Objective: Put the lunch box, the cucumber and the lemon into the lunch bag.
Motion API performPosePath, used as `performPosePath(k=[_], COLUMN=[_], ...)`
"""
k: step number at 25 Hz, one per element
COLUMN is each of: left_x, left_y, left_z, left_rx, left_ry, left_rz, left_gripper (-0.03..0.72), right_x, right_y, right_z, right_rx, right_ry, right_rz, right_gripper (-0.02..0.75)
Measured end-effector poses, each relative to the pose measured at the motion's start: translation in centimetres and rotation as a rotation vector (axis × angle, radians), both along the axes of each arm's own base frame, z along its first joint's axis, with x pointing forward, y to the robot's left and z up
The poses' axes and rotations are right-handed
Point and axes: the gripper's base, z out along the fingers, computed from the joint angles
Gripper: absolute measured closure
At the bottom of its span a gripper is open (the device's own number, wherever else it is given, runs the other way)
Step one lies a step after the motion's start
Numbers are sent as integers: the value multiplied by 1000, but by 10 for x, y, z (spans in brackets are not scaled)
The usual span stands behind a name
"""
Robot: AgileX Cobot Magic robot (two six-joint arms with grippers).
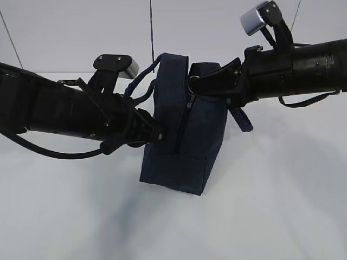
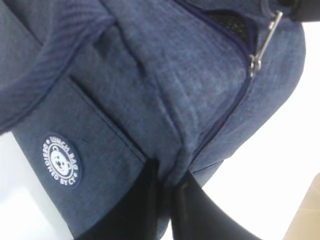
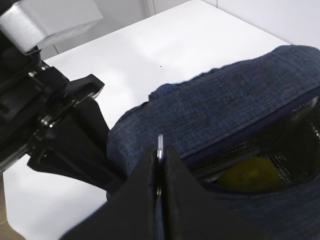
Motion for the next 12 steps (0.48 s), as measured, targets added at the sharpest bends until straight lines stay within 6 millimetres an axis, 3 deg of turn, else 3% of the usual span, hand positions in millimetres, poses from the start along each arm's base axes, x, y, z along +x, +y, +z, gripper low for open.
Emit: performPosePath(k=[12], left_x=[-3], left_y=[-3], left_z=[1], left_rx=[-29], left_ry=[16], left_rz=[-36], left_gripper=[688], right_x=[1], right_y=[-1], right_z=[0], right_rx=[-5], right_ry=[0], right_rz=[-11], right_gripper=[737])
